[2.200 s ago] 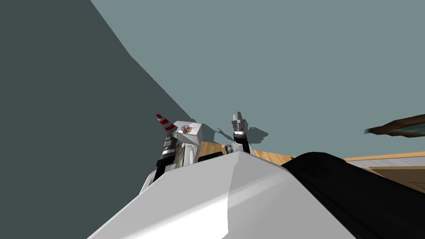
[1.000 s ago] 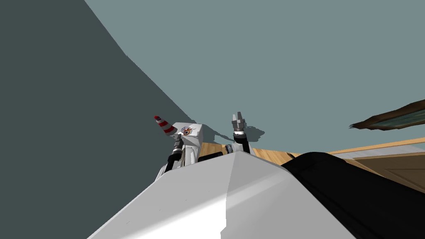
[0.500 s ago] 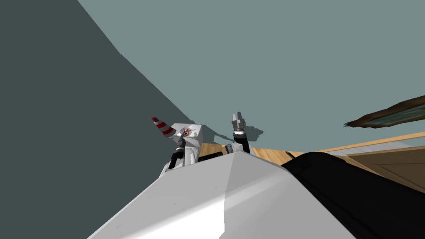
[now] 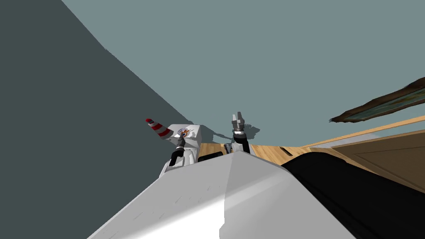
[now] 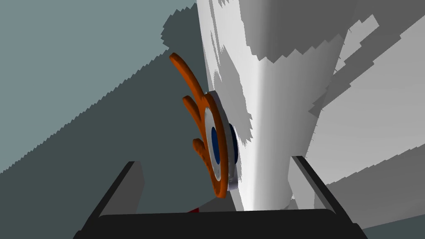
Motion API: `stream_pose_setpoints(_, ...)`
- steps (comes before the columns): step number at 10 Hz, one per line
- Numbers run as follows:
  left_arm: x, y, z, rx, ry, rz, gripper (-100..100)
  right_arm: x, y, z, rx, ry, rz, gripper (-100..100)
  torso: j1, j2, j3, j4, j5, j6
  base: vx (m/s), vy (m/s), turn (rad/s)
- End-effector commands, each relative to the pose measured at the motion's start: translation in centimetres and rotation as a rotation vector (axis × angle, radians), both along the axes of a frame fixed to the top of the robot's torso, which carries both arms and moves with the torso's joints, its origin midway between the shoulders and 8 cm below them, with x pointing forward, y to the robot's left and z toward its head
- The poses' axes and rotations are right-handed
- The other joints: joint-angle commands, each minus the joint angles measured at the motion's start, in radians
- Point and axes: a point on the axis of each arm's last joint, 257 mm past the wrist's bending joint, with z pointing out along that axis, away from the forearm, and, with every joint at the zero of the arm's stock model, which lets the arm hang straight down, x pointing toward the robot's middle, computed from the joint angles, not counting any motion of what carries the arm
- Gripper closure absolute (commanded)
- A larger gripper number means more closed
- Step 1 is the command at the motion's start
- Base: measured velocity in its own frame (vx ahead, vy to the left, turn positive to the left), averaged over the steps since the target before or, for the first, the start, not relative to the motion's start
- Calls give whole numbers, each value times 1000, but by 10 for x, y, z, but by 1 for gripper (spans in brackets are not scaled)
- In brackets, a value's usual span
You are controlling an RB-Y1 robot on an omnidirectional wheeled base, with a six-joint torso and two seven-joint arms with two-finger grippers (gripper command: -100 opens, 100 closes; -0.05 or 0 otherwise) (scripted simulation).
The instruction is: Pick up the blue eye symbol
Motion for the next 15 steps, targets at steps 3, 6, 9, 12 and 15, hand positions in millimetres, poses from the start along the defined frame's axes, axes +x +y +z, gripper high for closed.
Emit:
stream_pose_setpoints(3,14,27,0,2,-1,55,-100,0,0,0,0,0,0,0,0,0,0,0,0,0,-66,5,-149)
stream_pose_setpoints(6,26,47,0,-2,-1,99,-100,0,0,0,0,0,0,0,0,0,0,0,0,0,-62,0,-142)
stream_pose_setpoints(9,27,50,-2,-4,2,106,100,0,0,0,0,0,0,0,1,-5,-2,0,0,1,-36,2,-56)
stream_pose_setpoints(12,27,50,-2,-9,1,108,100,0,0,0,0,0,0,0,0,-8,-4,-1,-1,2,0,0,0)
stream_pose_setpoints(15,22,40,0,0,-1,84,100,0,0,0,0,0,0,0,0,-8,-4,-1,-1,2,13,1,60)
